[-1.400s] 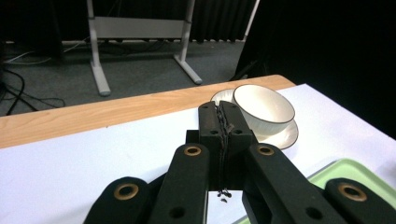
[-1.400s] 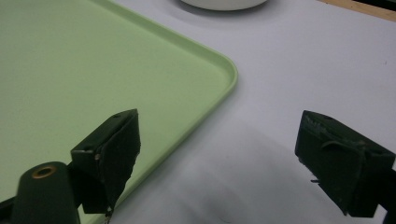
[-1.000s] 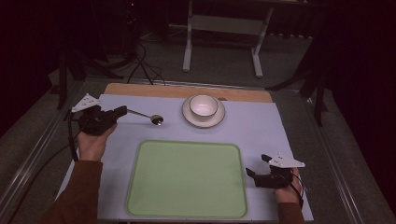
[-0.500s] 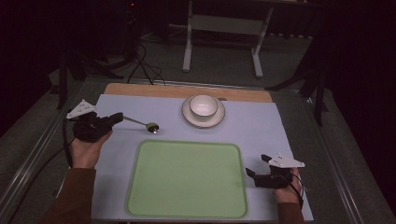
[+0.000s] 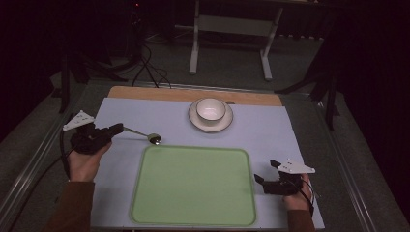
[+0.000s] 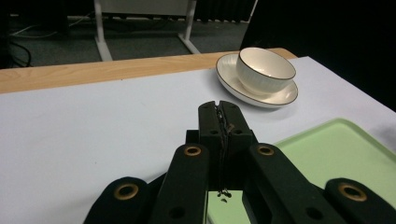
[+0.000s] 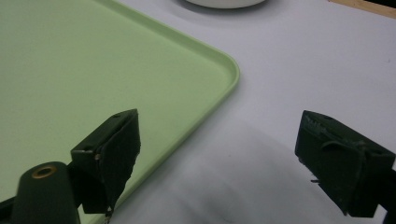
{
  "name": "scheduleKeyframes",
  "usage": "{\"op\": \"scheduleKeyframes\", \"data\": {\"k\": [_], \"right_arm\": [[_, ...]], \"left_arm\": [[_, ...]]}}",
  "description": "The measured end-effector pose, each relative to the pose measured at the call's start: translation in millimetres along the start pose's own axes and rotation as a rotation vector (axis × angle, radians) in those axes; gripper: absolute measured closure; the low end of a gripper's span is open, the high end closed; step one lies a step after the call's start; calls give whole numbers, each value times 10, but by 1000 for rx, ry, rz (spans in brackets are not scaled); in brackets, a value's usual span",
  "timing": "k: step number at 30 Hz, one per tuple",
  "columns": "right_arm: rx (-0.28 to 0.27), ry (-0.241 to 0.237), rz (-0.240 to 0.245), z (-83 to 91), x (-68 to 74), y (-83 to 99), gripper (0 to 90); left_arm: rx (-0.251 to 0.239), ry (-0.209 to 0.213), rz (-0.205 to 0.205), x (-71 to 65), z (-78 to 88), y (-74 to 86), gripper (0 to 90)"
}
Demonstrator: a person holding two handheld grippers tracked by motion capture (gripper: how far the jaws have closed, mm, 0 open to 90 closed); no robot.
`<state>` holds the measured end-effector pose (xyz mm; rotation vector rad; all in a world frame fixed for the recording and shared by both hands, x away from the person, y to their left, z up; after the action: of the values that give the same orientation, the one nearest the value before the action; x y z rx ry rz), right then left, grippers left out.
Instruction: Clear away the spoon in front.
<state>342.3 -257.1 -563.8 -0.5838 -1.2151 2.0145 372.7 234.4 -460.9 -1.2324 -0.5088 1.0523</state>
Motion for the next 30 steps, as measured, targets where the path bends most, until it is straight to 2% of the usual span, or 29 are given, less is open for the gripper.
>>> {"op": "scheduleKeyframes", "data": {"k": [9,13,18,22,24,26,30], "right_arm": [[0,2,1,3,-1,0,139],[1,2,0,4,-2,0,139],[2,2,0,4,-1,1,139],[3,1,2,1,1,2,139],[2,2,2,3,-1,0,139],[5,2,0,0,-2,3,139],[7,0,5,-4,6,3,139]], "left_arm": [[15,-1,14,16,45,139,892],[38,5,35,21,48,199,893],[51,3,41,26,47,221,892],[63,-12,62,40,-9,218,892],[63,-24,56,46,-44,202,892],[53,-40,45,57,-103,168,891],[19,-61,54,94,-255,68,884]]}}
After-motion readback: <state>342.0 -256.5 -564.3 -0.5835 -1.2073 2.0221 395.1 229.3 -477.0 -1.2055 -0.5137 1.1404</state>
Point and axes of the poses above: each handheld gripper's, and its own axes: z roughly backward along the jaws, y roughly out of its underside, x roughly to its left, the point moved 9 cm from there along -z, roughly forward along the jaws, and after that the axes turned 6 degrees about -x, right-handed, at the moved point
